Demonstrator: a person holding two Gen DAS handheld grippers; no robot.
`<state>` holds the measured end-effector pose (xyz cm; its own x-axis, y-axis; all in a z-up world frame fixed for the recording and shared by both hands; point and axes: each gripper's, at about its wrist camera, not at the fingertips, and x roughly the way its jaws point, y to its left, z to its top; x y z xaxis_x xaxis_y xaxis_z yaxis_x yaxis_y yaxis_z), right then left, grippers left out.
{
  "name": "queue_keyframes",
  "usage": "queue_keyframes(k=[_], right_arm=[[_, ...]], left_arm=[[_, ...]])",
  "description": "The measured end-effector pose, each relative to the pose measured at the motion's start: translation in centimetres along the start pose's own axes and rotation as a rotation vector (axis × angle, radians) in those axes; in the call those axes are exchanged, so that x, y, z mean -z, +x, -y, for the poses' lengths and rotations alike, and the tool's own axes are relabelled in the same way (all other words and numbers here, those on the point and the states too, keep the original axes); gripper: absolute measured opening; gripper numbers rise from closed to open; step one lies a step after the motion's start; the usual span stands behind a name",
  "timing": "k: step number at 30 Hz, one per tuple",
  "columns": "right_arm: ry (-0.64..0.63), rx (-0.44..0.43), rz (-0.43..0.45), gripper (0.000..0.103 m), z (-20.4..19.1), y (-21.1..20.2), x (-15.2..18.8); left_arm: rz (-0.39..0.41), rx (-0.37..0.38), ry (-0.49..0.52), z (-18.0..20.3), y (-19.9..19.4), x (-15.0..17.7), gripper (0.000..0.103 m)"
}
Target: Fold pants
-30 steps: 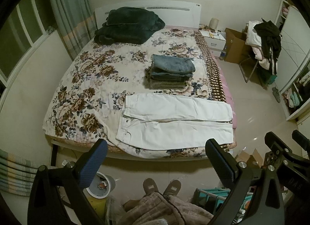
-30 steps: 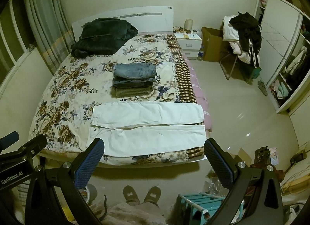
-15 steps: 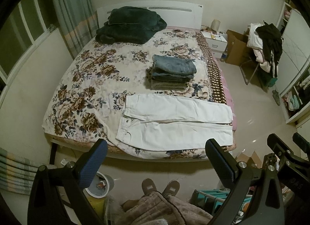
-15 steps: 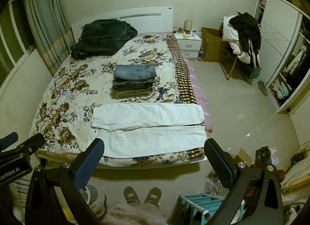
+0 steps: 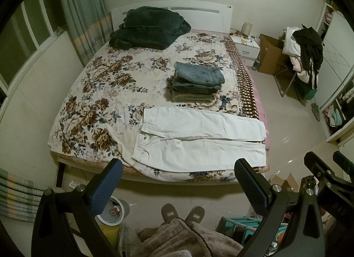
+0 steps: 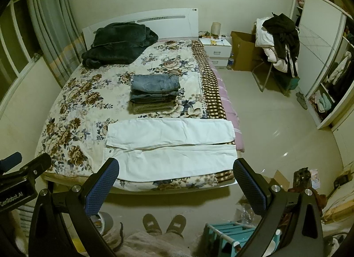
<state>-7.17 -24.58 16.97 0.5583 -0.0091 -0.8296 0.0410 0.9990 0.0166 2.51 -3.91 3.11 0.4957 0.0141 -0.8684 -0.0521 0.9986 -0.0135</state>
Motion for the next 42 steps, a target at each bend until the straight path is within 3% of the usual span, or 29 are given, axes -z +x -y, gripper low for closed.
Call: queue_keyframes(k=[7, 12, 21, 27, 34, 42], right_arm=[[0.002, 0.015, 0.006, 0.103, 0.0, 1.3, -0.9], [0.02, 0.034, 0.003, 0.103, 0.9, 6.6, -1.9], [0.017, 0.022, 0.012, 0.103, 3.2, 21.7, -3.6], [0.037, 0.046, -0.036, 0.103, 3.7, 31.6, -6.3], [0.025, 0.125, -0.113, 0.103, 3.0, 44.4, -11.0], [0.013, 0.179, -0.201, 0.103, 1.5, 59.4, -13.9]], left_arm=[[0.07, -0.092, 0.004, -0.9, 3.6, -1.4, 0.103], [0.058, -0.151, -0.019, -1.5, 9.0, -2.2, 0.103], [0.007, -0.19, -0.014, -0.3, 19.0, -4.4, 0.103], [-0.035, -0.183, 0.019, 0.7, 26.3, -7.9, 0.103], [-0.132, -0.11, 0.066, 1.4, 36.7, -12.6, 0.103], [-0.22, -0.097, 0.135, 2.4, 48.7, -14.3, 0.103]])
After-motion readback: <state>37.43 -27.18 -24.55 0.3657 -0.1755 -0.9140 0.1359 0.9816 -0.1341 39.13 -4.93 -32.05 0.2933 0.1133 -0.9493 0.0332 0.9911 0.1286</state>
